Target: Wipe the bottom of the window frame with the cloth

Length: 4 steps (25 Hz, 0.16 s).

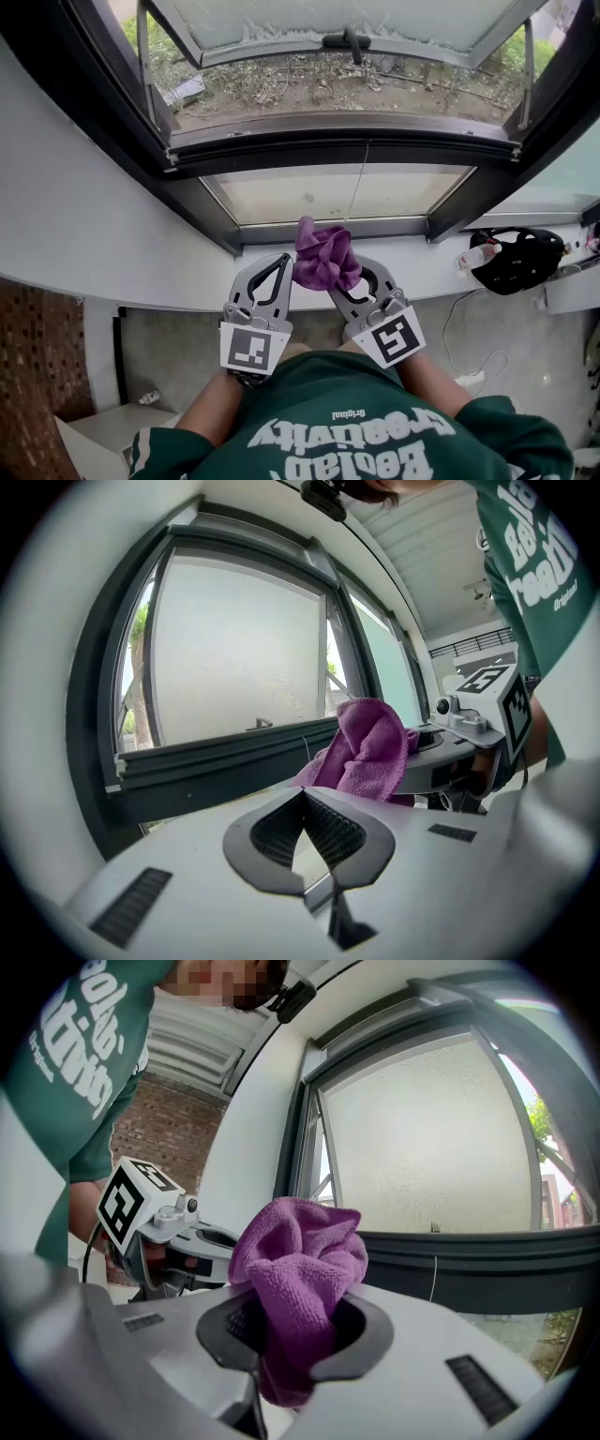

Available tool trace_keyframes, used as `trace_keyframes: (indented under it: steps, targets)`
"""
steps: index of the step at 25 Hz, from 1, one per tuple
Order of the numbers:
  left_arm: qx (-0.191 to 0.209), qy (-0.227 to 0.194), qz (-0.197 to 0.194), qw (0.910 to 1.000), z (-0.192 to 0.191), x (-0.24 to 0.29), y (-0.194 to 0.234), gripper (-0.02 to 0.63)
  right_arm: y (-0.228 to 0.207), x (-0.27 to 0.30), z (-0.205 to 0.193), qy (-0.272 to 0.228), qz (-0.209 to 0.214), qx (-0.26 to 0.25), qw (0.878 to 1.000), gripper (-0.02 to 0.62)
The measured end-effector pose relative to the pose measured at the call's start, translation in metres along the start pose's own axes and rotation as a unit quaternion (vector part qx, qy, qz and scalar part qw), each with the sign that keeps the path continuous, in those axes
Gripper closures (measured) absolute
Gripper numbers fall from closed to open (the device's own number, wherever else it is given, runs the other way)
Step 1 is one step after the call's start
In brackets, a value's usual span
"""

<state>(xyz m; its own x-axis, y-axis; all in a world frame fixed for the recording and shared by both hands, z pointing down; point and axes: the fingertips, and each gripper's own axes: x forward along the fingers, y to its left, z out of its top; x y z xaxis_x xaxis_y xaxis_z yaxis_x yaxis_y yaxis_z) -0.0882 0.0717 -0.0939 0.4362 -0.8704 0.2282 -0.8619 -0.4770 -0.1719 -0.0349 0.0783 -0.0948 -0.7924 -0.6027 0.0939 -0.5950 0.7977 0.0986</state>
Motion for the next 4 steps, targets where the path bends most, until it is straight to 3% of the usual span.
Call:
trace_keyframes:
  steps: [4]
  targets:
    - [0.004, 0.002, -0.002, 1.0, 0.0003, 0.0073, 0.0013, 0.597, -0.0066, 0.0021, -0.0081, 0.006, -0.002, 0.005, 1.0, 0.497]
